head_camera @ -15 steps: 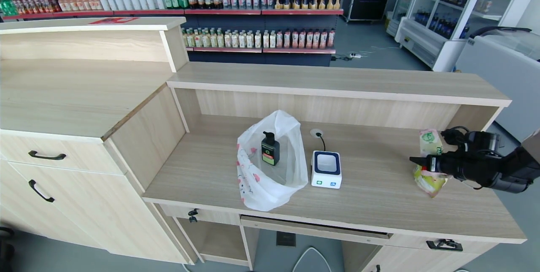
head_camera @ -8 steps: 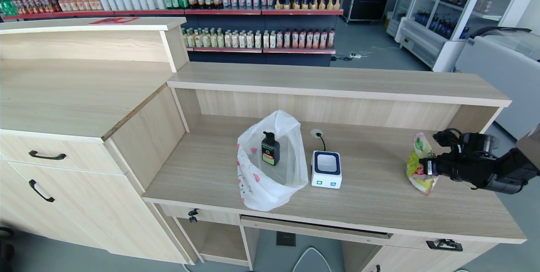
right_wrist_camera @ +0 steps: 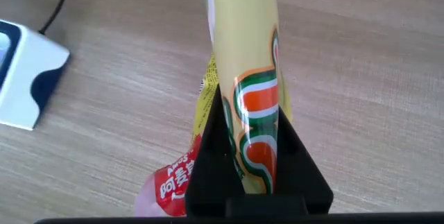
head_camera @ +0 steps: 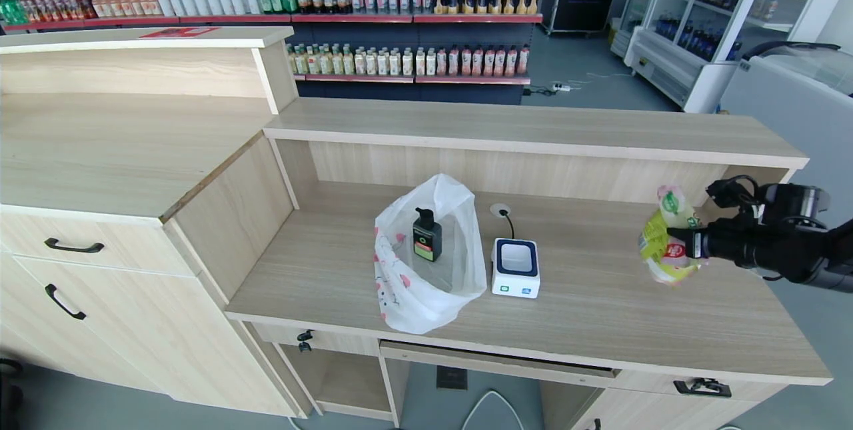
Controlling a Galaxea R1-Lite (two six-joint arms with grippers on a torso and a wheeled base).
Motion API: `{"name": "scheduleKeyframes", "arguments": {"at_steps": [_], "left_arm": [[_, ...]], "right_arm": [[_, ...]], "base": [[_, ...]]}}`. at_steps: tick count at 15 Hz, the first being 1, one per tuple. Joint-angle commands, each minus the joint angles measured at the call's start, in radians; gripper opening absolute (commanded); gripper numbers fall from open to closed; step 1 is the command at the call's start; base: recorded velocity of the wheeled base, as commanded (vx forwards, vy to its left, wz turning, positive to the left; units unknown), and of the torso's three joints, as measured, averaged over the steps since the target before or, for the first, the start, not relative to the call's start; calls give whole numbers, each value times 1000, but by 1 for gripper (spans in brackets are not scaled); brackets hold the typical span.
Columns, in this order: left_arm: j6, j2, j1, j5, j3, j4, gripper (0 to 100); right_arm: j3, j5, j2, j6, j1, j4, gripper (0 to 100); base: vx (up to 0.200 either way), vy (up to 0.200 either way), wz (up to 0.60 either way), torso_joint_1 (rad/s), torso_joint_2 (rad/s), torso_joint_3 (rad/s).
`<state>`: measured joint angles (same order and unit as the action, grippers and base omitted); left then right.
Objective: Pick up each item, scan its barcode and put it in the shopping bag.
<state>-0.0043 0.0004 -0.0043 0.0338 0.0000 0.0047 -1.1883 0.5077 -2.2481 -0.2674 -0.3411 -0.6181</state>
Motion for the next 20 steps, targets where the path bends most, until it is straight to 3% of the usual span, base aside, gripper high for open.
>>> {"name": "scheduleKeyframes", "arguments": {"at_steps": [1, 5, 7, 10, 15, 17, 19, 20], "left_arm": [[0, 1, 0, 0, 0, 0, 100], [0, 1, 1, 0, 0, 0, 100], [0, 1, 1, 0, 0, 0, 100], [0, 1, 0, 0, 0, 0, 100], [0, 1, 1, 0, 0, -2, 100], [0, 1, 0, 0, 0, 0, 100], [0, 1, 0, 0, 0, 0, 100], [0, 1, 0, 0, 0, 0, 100]], "right_arm": [[82, 146, 212, 1, -15, -2, 0], [167, 632, 470, 30, -76, 0, 0], [174, 764, 553, 100, -72, -2, 0], [233, 827, 726, 321, 10, -12, 0], [279, 825, 878, 430, 106, -8, 0], [335, 825, 970, 528, 205, -11, 0], [355, 824, 1004, 539, 255, -6, 0], [375, 821, 1050, 544, 326, 12, 0]], "base": [[0, 0, 0, 0, 0, 0], [0, 0, 0, 0, 0, 0], [0, 0, 0, 0, 0, 0], [0, 0, 0, 0, 0, 0], [0, 0, 0, 0, 0, 0], [0, 0, 0, 0, 0, 0], [0, 0, 0, 0, 0, 0], [0, 0, 0, 0, 0, 0]]}}
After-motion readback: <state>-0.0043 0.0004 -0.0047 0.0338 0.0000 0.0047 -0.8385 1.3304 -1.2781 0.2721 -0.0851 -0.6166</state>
